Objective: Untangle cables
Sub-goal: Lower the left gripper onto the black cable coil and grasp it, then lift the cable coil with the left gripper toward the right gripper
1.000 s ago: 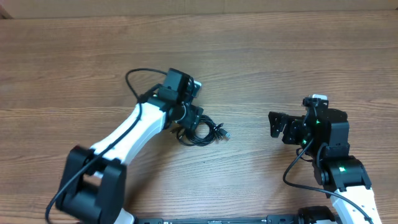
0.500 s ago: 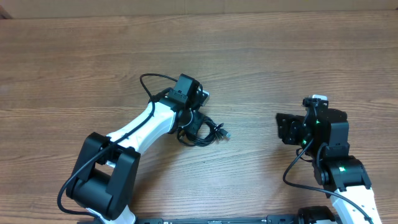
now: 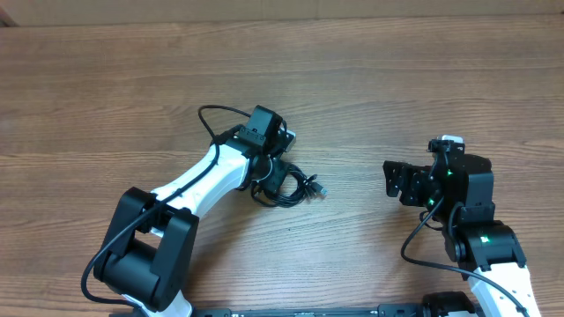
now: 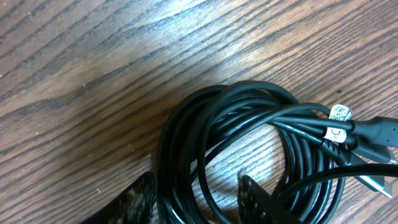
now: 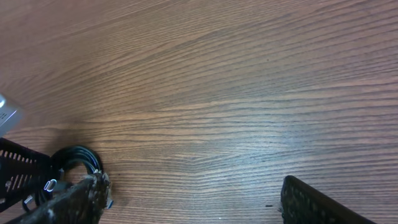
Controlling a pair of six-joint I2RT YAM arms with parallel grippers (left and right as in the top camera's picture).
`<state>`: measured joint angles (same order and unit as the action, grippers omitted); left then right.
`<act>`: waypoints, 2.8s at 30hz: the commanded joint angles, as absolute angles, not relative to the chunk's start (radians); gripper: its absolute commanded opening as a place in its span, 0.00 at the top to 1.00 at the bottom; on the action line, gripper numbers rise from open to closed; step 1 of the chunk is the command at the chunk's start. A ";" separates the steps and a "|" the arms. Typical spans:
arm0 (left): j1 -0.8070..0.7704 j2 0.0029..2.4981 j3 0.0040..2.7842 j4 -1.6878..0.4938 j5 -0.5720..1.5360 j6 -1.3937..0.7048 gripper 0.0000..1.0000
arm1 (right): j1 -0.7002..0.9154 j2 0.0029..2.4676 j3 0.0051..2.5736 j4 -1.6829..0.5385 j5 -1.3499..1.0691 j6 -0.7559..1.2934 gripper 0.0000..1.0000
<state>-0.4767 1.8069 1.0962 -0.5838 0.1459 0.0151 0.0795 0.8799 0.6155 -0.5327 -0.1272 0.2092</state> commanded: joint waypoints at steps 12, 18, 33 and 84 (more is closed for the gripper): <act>-0.483 1.817 1.108 -0.594 0.155 -0.007 0.96 | 0.084 0.879 0.648 -0.530 -0.137 0.210 0.01; -0.483 1.767 1.273 -0.628 0.218 -0.026 0.96 | 0.084 0.879 0.648 -0.513 -0.136 0.210 0.03; -0.483 1.729 1.472 -0.730 0.314 -0.026 0.96 | 0.084 0.925 0.648 -0.360 -0.268 0.266 0.01; -0.509 2.054 1.426 -0.793 0.214 -0.082 0.55 | 0.084 0.978 0.648 -0.437 -0.268 0.266 0.02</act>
<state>-0.4980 2.0369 1.4330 -0.7898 0.2405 -0.0826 0.0792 0.9810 0.6182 -0.4389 -0.2596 0.2615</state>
